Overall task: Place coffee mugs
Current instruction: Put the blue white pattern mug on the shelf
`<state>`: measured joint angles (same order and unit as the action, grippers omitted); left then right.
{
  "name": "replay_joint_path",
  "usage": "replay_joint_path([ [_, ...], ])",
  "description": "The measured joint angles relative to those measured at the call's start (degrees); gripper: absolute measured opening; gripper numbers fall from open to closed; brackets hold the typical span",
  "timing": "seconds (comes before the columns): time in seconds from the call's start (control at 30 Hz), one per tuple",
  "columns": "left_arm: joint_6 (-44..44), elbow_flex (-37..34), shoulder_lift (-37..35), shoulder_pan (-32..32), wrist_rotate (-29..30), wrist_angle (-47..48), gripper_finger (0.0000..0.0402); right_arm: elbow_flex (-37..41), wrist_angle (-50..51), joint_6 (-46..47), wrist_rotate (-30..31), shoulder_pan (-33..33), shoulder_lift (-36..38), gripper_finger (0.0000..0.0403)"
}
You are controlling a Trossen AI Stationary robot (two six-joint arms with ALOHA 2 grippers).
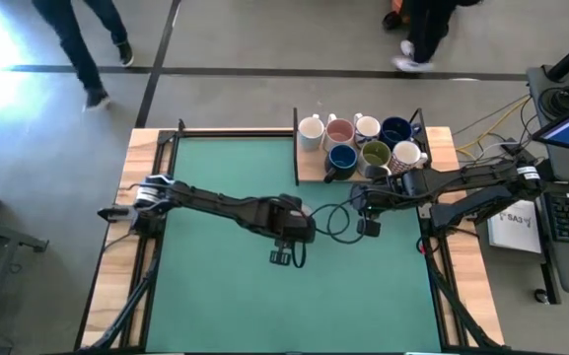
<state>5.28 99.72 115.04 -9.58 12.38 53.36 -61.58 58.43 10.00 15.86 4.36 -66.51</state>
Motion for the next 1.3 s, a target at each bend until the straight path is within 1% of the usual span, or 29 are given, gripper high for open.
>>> replay_joint_path([
  [0.1, -0.3, 0.0, -0.9, 0.0, 1.2, 0.7, 0.0091, 0.0, -1.3, -0.5, -0.2, 0.0, -0.1, 0.0091],
  [0.23, -2.2, 0.0, -2.9, -0.1, 2.9, 3.6, 0.0091, 0.0, -3.2, -2.2, -3.2, 0.2, -0.1, 0.0091],
  [0.47, -16.2, -0.1, -7.3, -1.9, 11.9, 16.6, 0.0091, 2.0, -12.8, -7.1, -8.8, 1.3, -0.8, 0.0091],
  [0.63, -24.5, -0.6, -9.3, -4.1, 12.6, 22.2, 0.0091, 4.4, -19.7, -13.1, -10.5, 1.8, -2.2, 0.0091],
  [0.77, -30.3, -2.0, -11.4, -5.4, 14.0, 24.2, 0.0091, 4.8, -22.1, -19.0, -10.4, 1.8, -5.2, 0.0091],
  [0.9, -34.6, -5.3, -13.1, -6.8, 15.5, 24.4, 0.0091, 4.8, -23.6, -22.2, -10.3, 1.8, -9.2, 0.0091],
  [1.0, -37.6, -8.6, -15.4, -7.8, 16.9, 24.1, 0.0091, 4.2, -23.7, -22.6, -8.2, 1.8, -11.8, 0.0091],
  [1.07, -39.7, -10.8, -16.6, -8.2, 17.8, 24.1, 0.0091, 3.3, -24.0, -22.7, -6.9, 1.8, -12.8, 0.009],
  [1.3, -47.6, -19.7, -21.3, -9.2, 18.6, 23.7, 0.0091, -0.7, -24.9, -26.6, -7.0, 2.6, -15.3, 0.0081],
])
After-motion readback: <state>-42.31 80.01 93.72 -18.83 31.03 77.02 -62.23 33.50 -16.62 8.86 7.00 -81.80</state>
